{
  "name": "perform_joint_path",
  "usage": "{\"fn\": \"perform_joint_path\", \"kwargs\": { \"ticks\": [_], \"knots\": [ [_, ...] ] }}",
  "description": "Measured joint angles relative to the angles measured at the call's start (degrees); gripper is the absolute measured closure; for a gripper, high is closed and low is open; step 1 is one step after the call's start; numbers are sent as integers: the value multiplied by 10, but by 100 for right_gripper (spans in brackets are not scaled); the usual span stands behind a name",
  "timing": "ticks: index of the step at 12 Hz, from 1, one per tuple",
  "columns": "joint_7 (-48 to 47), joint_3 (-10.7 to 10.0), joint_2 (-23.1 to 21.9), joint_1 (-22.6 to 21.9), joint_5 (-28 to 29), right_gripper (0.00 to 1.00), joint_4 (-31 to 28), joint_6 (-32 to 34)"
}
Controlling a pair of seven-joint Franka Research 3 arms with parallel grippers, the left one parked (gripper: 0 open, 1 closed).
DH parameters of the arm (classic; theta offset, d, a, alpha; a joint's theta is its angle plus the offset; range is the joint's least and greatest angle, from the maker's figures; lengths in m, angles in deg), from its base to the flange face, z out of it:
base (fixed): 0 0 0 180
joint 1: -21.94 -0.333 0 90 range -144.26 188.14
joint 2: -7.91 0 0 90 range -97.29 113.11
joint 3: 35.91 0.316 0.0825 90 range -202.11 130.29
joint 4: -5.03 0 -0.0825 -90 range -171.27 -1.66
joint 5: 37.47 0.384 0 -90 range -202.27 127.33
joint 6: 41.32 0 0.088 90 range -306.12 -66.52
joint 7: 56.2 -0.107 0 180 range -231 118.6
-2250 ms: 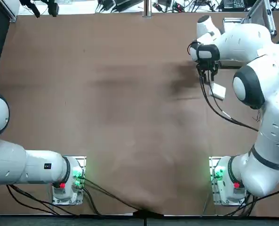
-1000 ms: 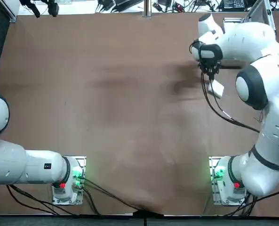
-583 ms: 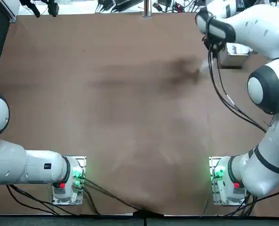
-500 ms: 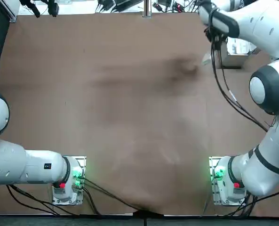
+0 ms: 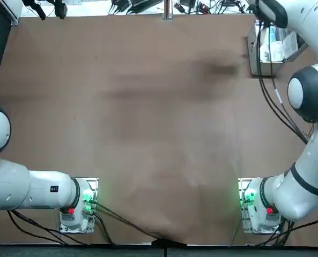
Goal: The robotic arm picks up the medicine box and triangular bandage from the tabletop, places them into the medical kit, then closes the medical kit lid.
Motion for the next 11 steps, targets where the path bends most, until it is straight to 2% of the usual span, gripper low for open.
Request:
{"fn": "perform_joint_path", "kwargs": {
  "ticks": [3,7,11],
  "knots": [
    [62,-1,44,40,-9,99,46,-42],
    [119,-1,95,79,-17,99,60,-130],
    [142,-1,113,96,-31,99,64,-143]
  ]
}}
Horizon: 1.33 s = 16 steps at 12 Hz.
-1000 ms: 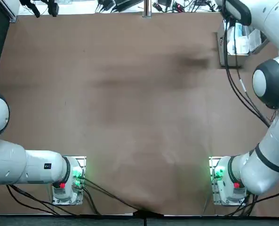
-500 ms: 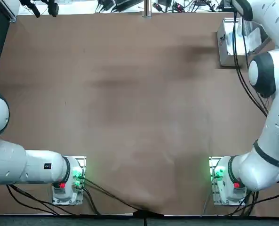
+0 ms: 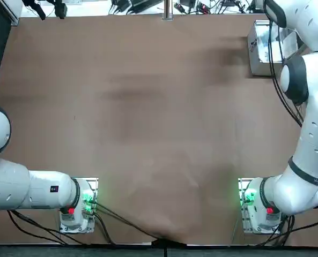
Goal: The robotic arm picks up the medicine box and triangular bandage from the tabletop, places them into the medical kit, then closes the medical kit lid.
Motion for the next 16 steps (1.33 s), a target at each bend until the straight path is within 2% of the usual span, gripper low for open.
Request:
{"fn": "perform_joint_path", "kwargs": {
  "ticks": [8,16],
  "knots": [
    [15,0,10,32,-2,99,1,-7],
    [14,0,24,37,-2,99,1,-31]
  ]
}}
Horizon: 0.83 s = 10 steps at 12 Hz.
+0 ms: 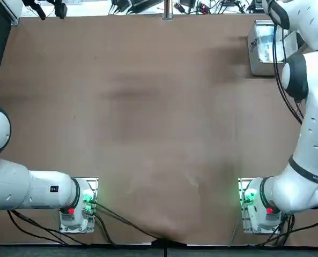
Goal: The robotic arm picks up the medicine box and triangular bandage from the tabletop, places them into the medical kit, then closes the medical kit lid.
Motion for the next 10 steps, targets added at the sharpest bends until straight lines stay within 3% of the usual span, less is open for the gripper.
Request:
{"fn": "perform_joint_path", "kwargs": {
  "ticks": [4,5,6,10],
  "knots": [
    [-29,4,2,-2,0,98,1,-19],
    [-46,7,2,-5,0,91,1,-20],
    [-71,13,2,-11,0,69,1,-20],
    [-81,21,3,-18,6,21,2,-19]
  ]
}}
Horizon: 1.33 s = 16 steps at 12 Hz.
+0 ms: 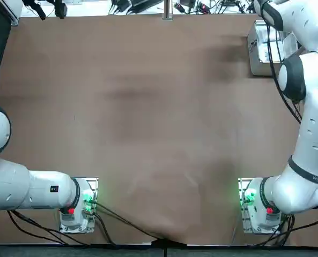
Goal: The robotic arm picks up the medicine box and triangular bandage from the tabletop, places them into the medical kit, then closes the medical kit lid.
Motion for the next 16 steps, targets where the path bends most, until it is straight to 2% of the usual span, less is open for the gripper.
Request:
{"fn": "perform_joint_path", "kwargs": {
  "ticks": [1,2,5,9,10,13,15,16],
  "knots": [
    [0,0,0,-1,0,8,1,5],
    [1,0,-1,-1,0,0,3,16],
    [59,0,-14,-1,5,0,15,74],
    [130,-2,-67,4,54,3,23,157],
    [147,-4,-81,8,62,9,23,168],
    [216,-8,-112,52,102,48,23,184],
    [280,-9,-122,101,147,73,22,191],
    [331,-8,-123,149,184,78,21,191]
  ]
}}
